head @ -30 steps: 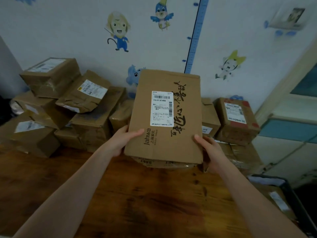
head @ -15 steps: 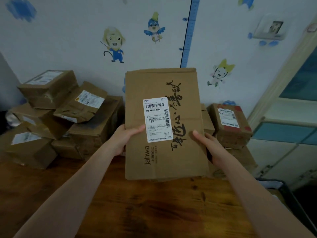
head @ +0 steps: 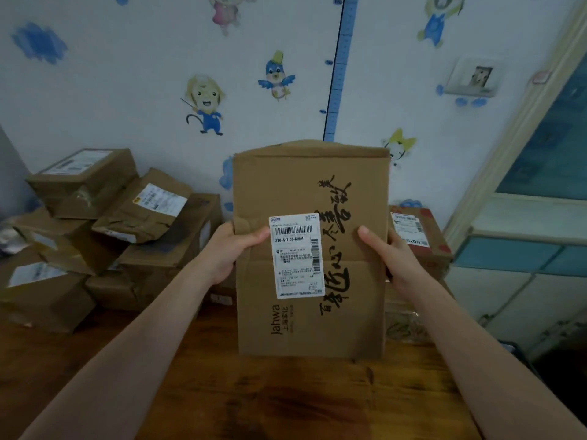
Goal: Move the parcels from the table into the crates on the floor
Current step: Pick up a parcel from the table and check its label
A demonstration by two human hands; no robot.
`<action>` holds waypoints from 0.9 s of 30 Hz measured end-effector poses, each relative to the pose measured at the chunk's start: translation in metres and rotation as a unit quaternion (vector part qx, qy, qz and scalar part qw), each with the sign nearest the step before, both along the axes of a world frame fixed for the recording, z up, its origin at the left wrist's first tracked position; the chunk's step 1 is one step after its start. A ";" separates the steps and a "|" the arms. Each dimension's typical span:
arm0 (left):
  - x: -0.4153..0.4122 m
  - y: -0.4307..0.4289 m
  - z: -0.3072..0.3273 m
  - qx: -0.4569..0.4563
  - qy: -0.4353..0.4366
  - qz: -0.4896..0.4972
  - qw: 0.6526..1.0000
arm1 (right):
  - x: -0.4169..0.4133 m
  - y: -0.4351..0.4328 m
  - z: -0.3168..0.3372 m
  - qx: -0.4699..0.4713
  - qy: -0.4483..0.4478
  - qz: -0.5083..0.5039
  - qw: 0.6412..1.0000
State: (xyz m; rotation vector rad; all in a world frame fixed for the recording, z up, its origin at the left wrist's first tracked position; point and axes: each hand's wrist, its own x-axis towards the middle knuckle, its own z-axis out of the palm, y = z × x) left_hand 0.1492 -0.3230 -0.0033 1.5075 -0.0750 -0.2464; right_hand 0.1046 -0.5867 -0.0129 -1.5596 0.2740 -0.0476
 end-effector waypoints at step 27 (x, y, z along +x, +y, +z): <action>0.006 -0.016 0.076 0.110 -0.269 0.128 0.948 | -0.003 -0.004 0.100 -0.064 -0.191 -0.021 0.979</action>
